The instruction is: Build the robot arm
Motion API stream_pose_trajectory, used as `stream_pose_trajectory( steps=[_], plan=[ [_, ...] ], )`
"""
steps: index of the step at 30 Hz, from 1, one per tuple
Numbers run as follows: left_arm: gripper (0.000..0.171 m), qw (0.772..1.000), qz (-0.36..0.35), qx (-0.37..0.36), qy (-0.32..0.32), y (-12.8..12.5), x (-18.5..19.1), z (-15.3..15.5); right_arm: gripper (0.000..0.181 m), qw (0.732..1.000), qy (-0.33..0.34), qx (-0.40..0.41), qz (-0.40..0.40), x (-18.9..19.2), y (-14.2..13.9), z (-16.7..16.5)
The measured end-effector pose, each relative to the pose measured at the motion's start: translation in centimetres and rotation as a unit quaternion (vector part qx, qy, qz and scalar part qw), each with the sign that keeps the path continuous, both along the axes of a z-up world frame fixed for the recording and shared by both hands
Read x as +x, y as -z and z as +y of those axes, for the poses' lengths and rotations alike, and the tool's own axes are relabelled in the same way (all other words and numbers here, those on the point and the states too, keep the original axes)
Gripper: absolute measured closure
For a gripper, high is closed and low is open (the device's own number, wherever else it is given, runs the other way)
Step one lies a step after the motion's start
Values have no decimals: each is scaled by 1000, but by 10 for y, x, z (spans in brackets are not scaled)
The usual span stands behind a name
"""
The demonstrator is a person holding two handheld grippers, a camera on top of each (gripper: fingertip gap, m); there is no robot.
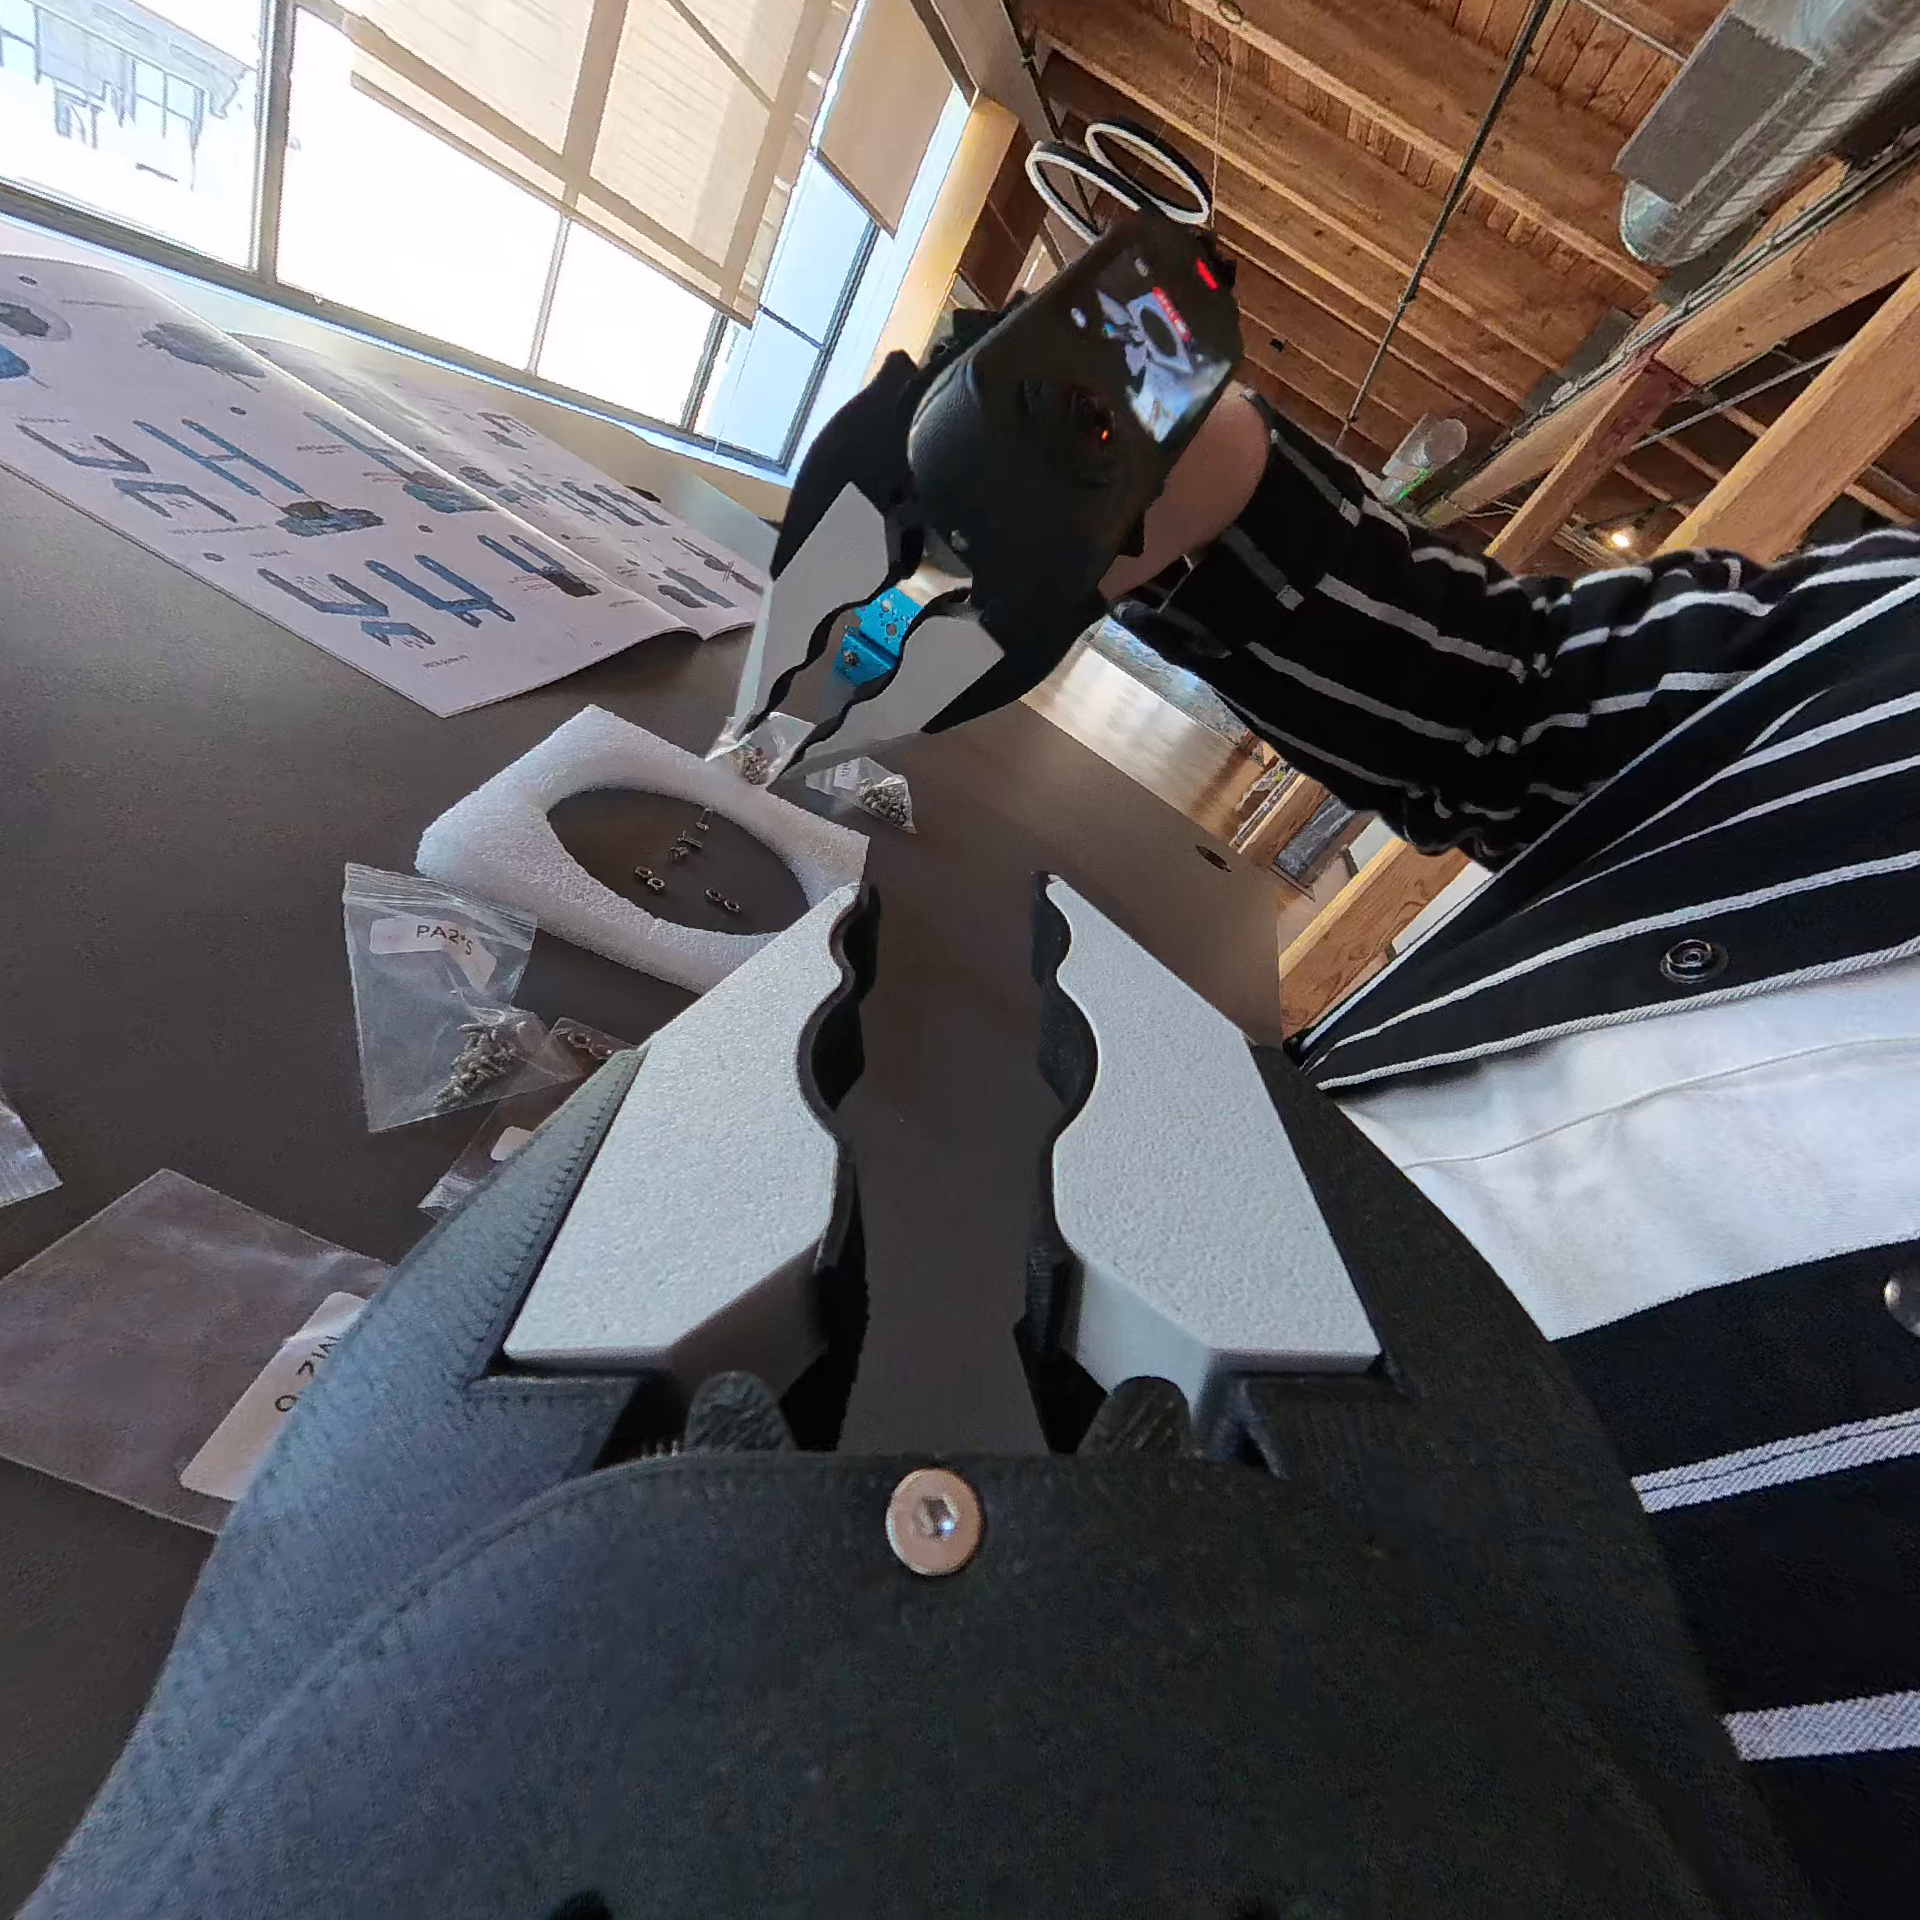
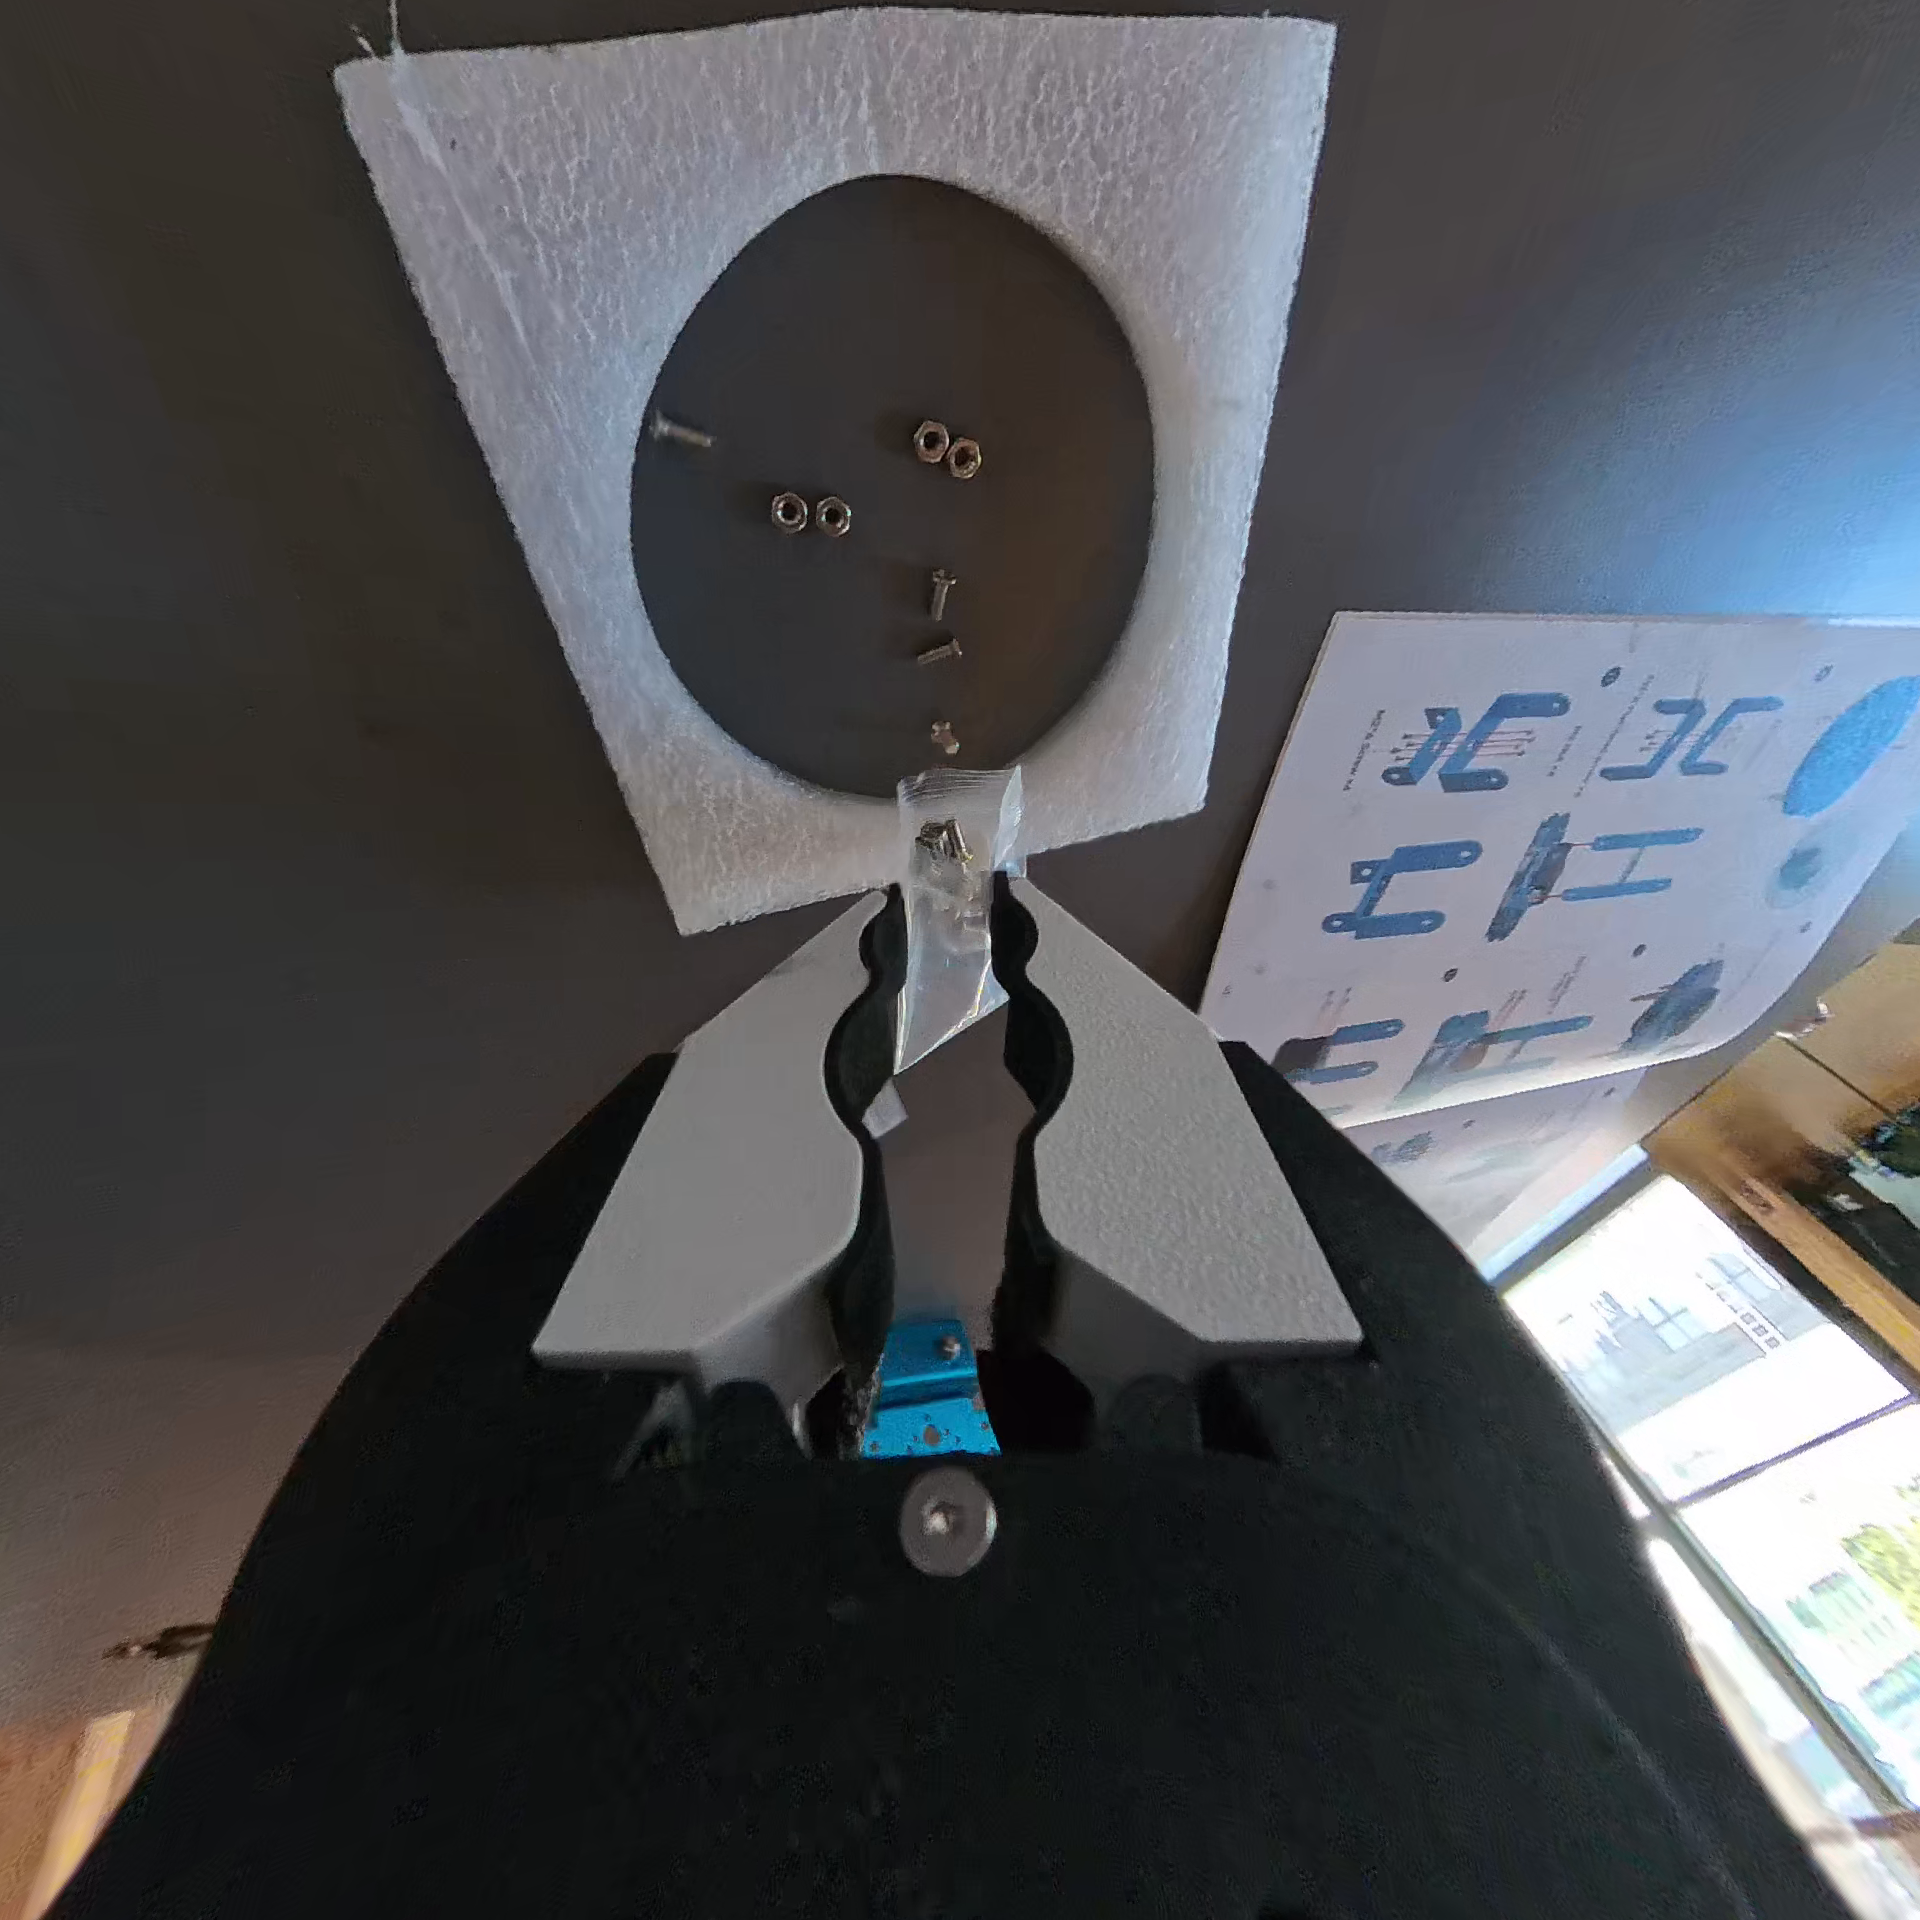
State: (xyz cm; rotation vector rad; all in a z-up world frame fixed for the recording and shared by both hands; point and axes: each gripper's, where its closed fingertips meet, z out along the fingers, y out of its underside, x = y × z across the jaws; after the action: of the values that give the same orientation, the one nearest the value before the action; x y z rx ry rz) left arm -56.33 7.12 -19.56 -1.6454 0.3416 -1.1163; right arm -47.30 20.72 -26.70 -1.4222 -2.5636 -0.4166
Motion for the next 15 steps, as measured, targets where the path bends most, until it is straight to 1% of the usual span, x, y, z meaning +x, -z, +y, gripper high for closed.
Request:
stream_pose_trajectory(
  steps=[3, 6, 12, 15],
  plan=[
    [143, 1000, -3, -2, 2, 0, 0, 0, 166, 999, 29, -21, 32, 8, -3, -7],
    [144, 1000, -7, -5, 6, 1, 1, 0, 166, 994, 60, -55, 78, 18, -5, -21],
    [144, 1000, -15, -6, 11, -1, 2, 2, 166, 975, 120, -106, 157, 51, -9, -49],
    [144, 1000, -18, -10, 17, 0, 4, 4, 166, 964, 151, -123, 180, 69, -3, -54]
  ],
)
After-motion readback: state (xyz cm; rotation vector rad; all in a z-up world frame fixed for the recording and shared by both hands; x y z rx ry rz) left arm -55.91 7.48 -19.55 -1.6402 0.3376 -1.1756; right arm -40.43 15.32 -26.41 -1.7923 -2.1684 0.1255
